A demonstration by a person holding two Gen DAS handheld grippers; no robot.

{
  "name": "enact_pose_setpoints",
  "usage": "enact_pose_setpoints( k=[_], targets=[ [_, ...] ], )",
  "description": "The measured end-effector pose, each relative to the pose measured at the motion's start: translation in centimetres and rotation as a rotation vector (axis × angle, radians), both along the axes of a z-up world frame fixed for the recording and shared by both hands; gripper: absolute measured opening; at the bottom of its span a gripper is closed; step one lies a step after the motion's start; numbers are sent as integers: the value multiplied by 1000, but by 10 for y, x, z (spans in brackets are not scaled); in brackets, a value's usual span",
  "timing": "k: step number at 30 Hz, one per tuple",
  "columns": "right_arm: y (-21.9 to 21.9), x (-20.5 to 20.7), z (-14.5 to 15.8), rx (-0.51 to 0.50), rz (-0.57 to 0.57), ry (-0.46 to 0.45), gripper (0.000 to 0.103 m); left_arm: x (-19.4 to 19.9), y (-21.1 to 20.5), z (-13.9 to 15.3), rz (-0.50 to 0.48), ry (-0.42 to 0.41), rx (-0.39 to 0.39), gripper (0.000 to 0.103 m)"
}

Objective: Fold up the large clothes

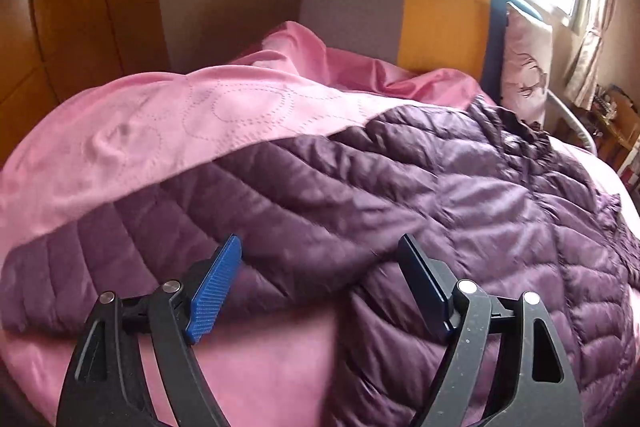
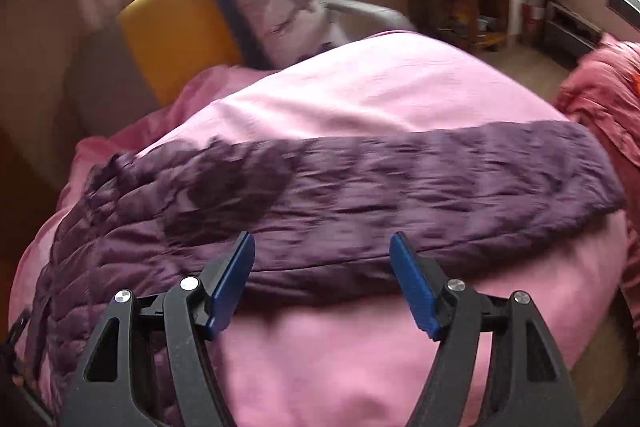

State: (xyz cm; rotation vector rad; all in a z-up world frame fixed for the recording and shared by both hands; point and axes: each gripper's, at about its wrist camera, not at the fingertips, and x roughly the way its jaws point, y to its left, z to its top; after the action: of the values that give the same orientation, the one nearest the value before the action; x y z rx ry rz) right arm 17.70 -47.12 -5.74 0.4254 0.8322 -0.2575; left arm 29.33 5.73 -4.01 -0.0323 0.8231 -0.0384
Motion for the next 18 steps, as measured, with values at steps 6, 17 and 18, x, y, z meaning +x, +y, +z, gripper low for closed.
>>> enact_pose_setpoints(
  k=[6, 17, 18],
  targets=[
    [75, 91, -24, 2, 194, 56, 68, 63, 39, -17, 98, 102, 3, 80],
    [107, 169, -86, -59, 219, 149, 68, 61, 85, -54, 159, 202, -11, 35],
    [112, 174, -87, -64, 231, 139, 68, 54, 94, -54, 180, 204, -17, 33]
  ],
)
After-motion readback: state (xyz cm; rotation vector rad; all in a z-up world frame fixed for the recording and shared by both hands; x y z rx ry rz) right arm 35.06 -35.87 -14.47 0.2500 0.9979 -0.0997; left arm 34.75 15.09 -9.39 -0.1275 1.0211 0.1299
